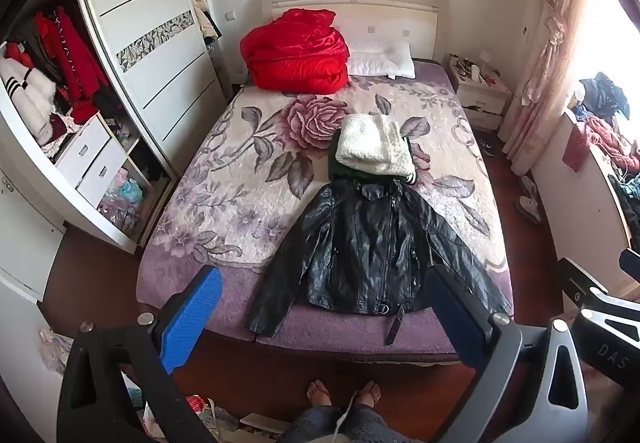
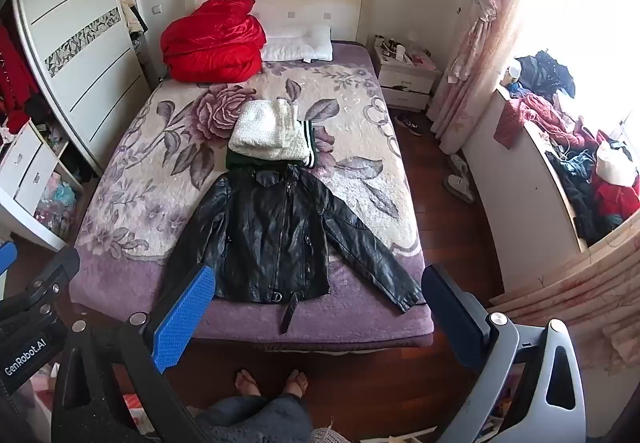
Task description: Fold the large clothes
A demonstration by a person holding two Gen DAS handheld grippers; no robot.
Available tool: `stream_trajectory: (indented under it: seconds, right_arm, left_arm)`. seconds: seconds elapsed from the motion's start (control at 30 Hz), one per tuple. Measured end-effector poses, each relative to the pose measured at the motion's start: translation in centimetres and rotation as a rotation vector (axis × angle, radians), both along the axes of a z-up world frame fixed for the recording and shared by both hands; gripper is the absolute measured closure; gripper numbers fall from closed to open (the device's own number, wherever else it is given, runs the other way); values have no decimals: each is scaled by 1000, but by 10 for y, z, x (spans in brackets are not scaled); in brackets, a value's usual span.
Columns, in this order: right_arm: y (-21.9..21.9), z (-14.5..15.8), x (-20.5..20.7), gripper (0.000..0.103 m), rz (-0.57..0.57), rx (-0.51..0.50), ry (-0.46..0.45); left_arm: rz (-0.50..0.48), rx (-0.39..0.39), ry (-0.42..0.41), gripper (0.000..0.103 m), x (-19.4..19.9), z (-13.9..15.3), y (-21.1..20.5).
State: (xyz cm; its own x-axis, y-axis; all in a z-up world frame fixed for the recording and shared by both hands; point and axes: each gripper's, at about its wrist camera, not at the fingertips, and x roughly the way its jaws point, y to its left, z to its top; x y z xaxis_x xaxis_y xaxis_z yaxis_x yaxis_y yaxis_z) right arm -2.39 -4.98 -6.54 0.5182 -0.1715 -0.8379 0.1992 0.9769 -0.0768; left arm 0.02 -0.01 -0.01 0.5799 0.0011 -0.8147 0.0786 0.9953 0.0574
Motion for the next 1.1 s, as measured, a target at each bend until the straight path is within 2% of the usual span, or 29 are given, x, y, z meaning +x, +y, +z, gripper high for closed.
stream_trajectory:
  seconds: [0.67, 0.87, 0.9, 1.1]
  right_arm:
    - [-6, 0, -5, 0, -2, 9, 1]
    - [-15, -11, -15, 0, -5, 8, 6]
    - [-17, -11, -17, 0, -5, 7, 7]
    - [-19, -10, -9, 0, -9, 8, 11]
  left_arm:
    - [-1, -7, 3, 0, -4, 3, -3]
    - [-6, -9, 7, 0, -5, 6, -6]
    - [-14, -5, 8, 0, -1, 0, -11]
    - [-19, -4, 8, 0, 0, 0, -14]
